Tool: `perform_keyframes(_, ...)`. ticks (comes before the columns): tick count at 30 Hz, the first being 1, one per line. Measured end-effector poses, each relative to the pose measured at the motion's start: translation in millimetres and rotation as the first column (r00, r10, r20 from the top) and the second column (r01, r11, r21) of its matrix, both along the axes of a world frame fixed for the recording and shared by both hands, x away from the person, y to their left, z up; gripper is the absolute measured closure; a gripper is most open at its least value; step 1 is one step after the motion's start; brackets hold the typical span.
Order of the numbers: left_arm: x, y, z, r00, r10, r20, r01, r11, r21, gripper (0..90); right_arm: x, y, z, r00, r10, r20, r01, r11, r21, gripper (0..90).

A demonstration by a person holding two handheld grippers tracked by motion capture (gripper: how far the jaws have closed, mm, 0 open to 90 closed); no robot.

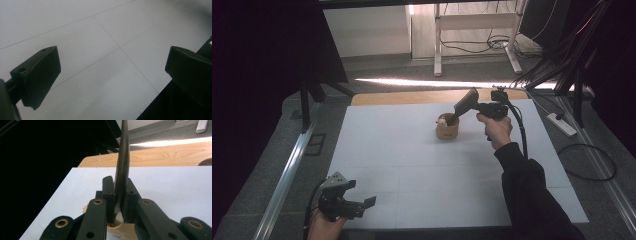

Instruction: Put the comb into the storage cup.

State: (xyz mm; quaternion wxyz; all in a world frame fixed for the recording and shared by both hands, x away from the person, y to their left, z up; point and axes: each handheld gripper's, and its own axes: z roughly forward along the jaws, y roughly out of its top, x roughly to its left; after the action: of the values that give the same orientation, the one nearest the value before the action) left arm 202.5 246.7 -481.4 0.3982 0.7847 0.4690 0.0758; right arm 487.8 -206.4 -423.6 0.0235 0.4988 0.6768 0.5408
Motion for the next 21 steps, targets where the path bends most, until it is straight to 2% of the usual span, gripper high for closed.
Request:
perform_keyframes(8,0.3,-0.1,-0.2,1.0000,0.000,-0.003,0.000,1.0000,-0.002,0.9,1.5,-1.5,-5.3,0.9999,-0.003,-0.012,0.003,1.000,0.011,83.5)
perform_keyframes(19,0.9,-0.2,-0.4,1.0000,0.000,-0.008,0.000,1.0000,0.000,0.9,5.5,-10.7,-13.3,0.9990,-0.014,-0.041,0.016,0.999,0.052,82.8)
perform_keyframes(21,1.0,-0.2,-0.5,1.0000,0.001,-0.008,-0.001,1.0000,-0.001,0.9,5.9,-12.0,-14.9,0.9987,-0.022,-0.045,0.024,0.999,0.041,81.1)
